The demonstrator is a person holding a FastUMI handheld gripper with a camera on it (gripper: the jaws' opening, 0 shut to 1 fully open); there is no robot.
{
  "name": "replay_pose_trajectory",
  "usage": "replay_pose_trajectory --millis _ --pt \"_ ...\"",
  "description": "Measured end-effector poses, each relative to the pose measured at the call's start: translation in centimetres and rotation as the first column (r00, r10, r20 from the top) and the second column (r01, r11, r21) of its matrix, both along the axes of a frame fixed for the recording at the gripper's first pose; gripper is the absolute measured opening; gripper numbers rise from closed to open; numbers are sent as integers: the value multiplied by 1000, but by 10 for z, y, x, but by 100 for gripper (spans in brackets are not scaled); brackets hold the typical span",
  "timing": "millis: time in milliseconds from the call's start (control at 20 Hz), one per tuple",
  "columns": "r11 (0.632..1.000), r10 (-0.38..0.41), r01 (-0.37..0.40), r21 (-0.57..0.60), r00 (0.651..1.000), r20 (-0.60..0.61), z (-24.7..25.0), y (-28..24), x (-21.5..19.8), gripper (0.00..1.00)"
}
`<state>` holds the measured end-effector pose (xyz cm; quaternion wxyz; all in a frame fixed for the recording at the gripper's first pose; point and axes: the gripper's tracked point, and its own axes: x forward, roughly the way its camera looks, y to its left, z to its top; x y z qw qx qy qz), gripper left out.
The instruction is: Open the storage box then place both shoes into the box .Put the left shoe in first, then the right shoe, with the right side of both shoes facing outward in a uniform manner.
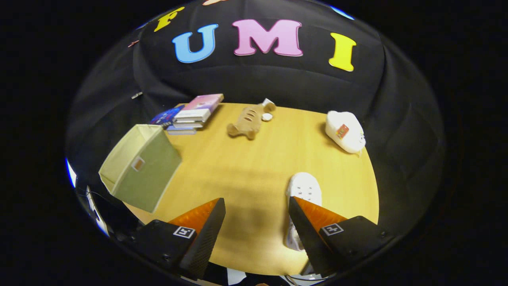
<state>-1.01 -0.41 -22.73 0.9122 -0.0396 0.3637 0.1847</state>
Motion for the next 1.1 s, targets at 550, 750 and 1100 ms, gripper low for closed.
replay_pose_trajectory --millis 550,750,1100 --pt "983 -131 111 -148 983 -131 -107 -112 33 99" --pt "981 -135 106 -161 973 -185 -125 -120 38 99" --pt "991 -103 79 -108 965 -241 -143 -101 38 80"
